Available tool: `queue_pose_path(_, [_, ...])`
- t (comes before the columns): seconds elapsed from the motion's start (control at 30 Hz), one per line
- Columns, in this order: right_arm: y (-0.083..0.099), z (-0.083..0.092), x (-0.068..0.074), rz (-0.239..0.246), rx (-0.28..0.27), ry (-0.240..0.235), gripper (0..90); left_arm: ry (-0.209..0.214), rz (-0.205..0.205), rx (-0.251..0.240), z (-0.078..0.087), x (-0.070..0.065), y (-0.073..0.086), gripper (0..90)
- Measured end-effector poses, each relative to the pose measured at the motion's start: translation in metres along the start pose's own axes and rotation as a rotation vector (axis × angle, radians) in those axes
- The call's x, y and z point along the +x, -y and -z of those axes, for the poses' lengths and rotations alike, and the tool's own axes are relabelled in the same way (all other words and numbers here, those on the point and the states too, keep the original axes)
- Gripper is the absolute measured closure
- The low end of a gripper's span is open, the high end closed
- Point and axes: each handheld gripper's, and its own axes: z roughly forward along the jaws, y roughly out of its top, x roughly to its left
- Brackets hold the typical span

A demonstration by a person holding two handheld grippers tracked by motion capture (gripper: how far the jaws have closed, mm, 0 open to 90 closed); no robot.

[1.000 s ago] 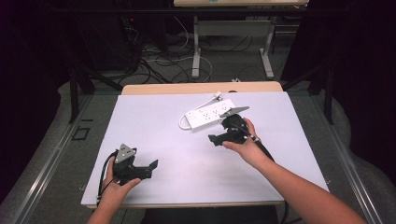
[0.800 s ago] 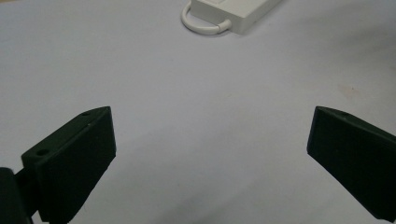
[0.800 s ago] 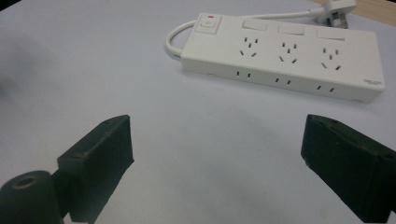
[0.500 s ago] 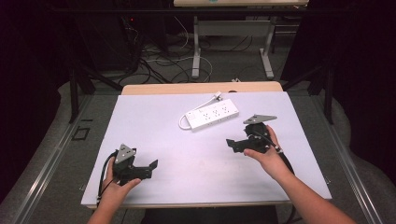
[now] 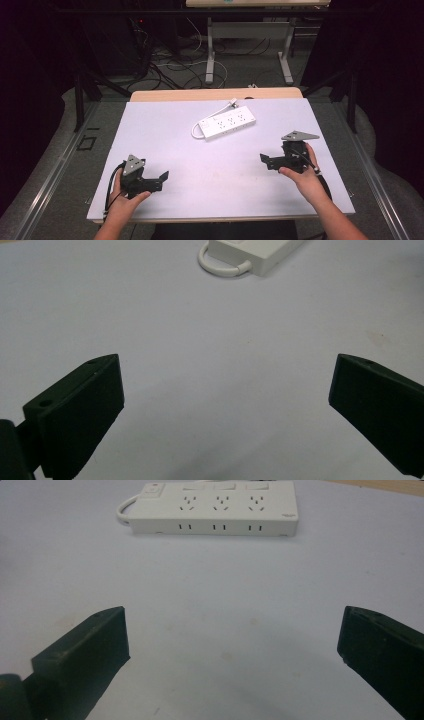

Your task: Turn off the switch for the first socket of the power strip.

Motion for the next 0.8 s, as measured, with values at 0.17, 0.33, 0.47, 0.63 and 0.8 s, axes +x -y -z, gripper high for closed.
queue_pose_path(0.17, [0.011, 0.008, -0.01, -0.027, -0.012, 0.026, 0.0, -0.003, 0.0, -0.001, 0.0, 0.0, 0.0, 1.1])
queue_pose_path(0.33, [0.021, 0.014, -0.018, -0.06, -0.021, 0.053, 0.0, -0.006, 0.002, 0.002, 0.001, 0.0, 0.0, 1.1])
queue_pose_path(0.47, [0.031, 0.018, -0.025, -0.089, -0.021, 0.064, 0.0, -0.008, 0.003, 0.001, 0.001, 0.0, 0.0, 1.1])
queue_pose_path(0.63, [0.042, 0.019, -0.032, -0.117, -0.023, 0.082, 0.0, -0.01, 0.002, 0.002, 0.0, 0.0, 0.0, 1.1])
queue_pose_path(0.8, [0.055, 0.018, -0.039, -0.126, -0.03, 0.113, 0.2, -0.013, 0.003, 0.005, 0.0, 0.0, 0.001, 1.1])
